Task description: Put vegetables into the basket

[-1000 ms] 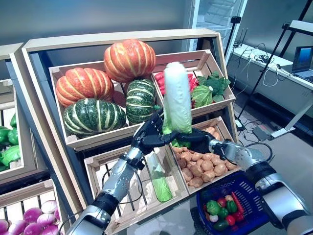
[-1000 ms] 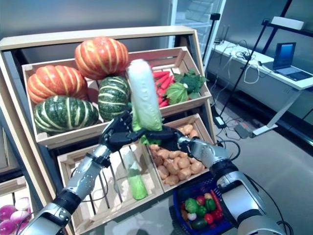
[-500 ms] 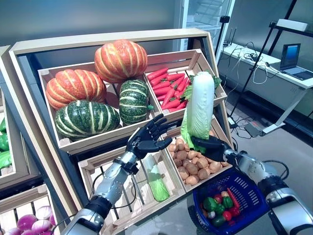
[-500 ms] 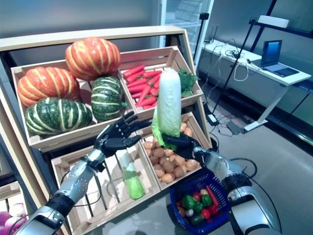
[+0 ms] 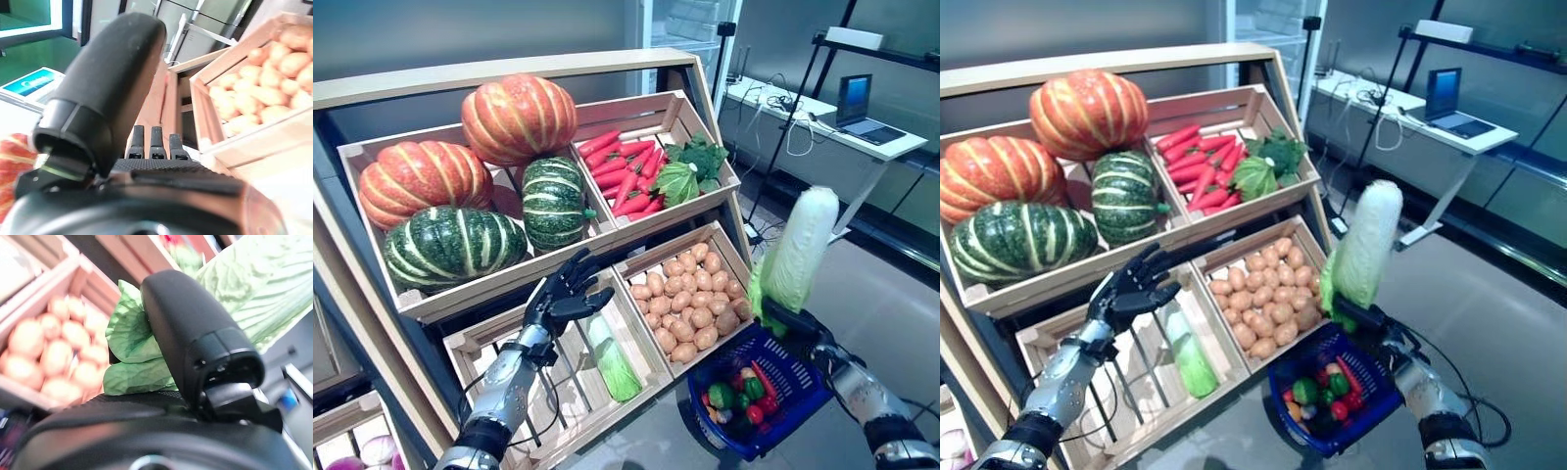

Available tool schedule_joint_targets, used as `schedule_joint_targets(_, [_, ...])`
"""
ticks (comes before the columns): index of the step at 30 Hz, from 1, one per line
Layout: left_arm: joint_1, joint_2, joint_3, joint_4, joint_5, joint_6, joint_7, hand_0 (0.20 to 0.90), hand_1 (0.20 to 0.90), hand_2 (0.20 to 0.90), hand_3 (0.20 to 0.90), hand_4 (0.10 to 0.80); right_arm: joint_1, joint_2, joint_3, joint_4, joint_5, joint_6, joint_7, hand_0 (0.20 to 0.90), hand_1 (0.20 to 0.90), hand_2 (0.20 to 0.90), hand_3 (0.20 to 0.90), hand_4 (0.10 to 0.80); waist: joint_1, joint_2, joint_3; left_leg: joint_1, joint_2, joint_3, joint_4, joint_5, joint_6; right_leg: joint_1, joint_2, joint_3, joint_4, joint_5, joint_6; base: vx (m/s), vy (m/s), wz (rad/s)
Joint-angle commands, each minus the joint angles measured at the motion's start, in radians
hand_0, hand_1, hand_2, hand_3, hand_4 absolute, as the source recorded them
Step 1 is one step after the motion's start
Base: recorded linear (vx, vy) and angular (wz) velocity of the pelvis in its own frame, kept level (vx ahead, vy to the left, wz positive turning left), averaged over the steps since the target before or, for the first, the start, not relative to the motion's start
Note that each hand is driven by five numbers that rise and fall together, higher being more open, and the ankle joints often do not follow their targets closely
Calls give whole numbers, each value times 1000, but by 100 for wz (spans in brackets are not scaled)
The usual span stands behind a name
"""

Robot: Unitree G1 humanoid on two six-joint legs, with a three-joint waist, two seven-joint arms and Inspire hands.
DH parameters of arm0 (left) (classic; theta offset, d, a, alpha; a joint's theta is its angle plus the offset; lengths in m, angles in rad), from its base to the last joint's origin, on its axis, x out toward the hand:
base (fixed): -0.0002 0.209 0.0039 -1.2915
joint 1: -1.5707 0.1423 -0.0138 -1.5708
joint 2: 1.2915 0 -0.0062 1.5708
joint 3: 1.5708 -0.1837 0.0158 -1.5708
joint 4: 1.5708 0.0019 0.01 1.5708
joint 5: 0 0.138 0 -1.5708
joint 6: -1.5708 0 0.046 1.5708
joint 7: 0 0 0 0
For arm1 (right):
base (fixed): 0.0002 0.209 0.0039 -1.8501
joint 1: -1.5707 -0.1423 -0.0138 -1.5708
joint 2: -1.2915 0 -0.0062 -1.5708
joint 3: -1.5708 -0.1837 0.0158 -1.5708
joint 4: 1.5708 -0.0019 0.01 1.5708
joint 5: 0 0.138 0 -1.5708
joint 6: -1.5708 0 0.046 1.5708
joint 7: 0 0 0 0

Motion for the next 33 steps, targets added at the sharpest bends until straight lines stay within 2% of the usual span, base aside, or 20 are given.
schedule_joint_targets(1, [-127,25,41,6,-21,-116,-4,900,900,900,900,800,-133,-27,-96,20,101,-179,-11,300,300,300,300,400,-8,12,14,-53,-16,28,152,-189,45,-47,-4,-34,79,-64,-24,-142,-35,-28])
schedule_joint_targets(5, [-182,36,35,-2,-28,-141,14,900,900,900,900,800,-172,-22,-92,36,128,-245,-41,300,300,300,300,400,-17,10,113,-189,29,30,383,-257,46,-161,-19,-30,236,-102,-37,-257,-75,-21])
schedule_joint_targets(8, [-186,28,32,-22,-44,-141,31,900,900,900,900,800,-179,-7,-87,26,108,-269,-81,300,300,300,300,400,-19,11,154,-233,43,29,457,-281,50,-198,-25,-37,287,-116,-42,-134,-35,-21])
schedule_joint_targets(11, [-194,10,27,-31,-52,-150,45,900,900,900,900,800,-208,2,-68,39,67,-295,-121,300,300,300,300,400,-9,10,186,-269,51,35,506,-292,47,-222,-40,-72,318,-125,-41,-111,-23,-28])
schedule_joint_targets(12, [-208,10,21,-39,-65,-164,59,900,900,900,900,800,-251,10,-45,55,49,-316,-151,300,300,300,300,400,5,15,215,-294,58,33,545,-308,42,-250,-60,-107,369,-137,-28,-119,9,-37])
schedule_joint_targets(14, [-224,14,14,-42,-92,-183,63,900,900,900,900,800,-297,15,-25,65,37,-328,-186,300,300,300,300,400,14,20,247,-341,72,34,612,-330,47,-297,-79,-121,438,-153,-30,-192,13,-57])
schedule_joint_targets(16, [-233,11,6,-53,-109,-195,68,900,900,900,900,800,-327,28,-6,58,27,-336,-222,300,300,300,300,400,19,24,278,-414,93,25,719,-366,66,-363,-96,-114,532,-180,-51,-172,-7,-50])
schedule_joint_targets(19, [-244,5,-14,-60,-119,-206,72,900,900,900,900,800,-350,32,3,67,22,-338,-250,300,300,300,300,400,19,33,303,-479,106,8,808,-405,71,-423,-115,-107,621,-213,-63,-67,-14,-16])
schedule_joint_targets(25, [-296,-18,-66,-56,-147,-231,86,900,900,900,900,800,-455,-2,-4,163,46,-353,-336,300,300,300,300,400,21,57,351,-617,108,-6,976,-469,76,-588,-158,-94,843,-285,-79,-86,2,9])
schedule_joint_targets(31, [-362,-16,-101,-50,-154,-259,95,900,900,900,900,800,-566,-55,-8,300,66,-314,-359,300,300,300,300,400,28,75,380,-710,102,-22,1088,-511,78,-697,-186,-80,981,-330,-86,-71,-14,6])
schedule_joint_targets(33, [-390,-3,-107,-57,-134,-300,110,900,900,900,900,800,-604,-77,-6,347,90,-271,-355,300,300,300,300,400,31,84,389,-748,96,-31,1133,-529,81,-740,-193,-73,1034,-348,-90,-60,-37,16])
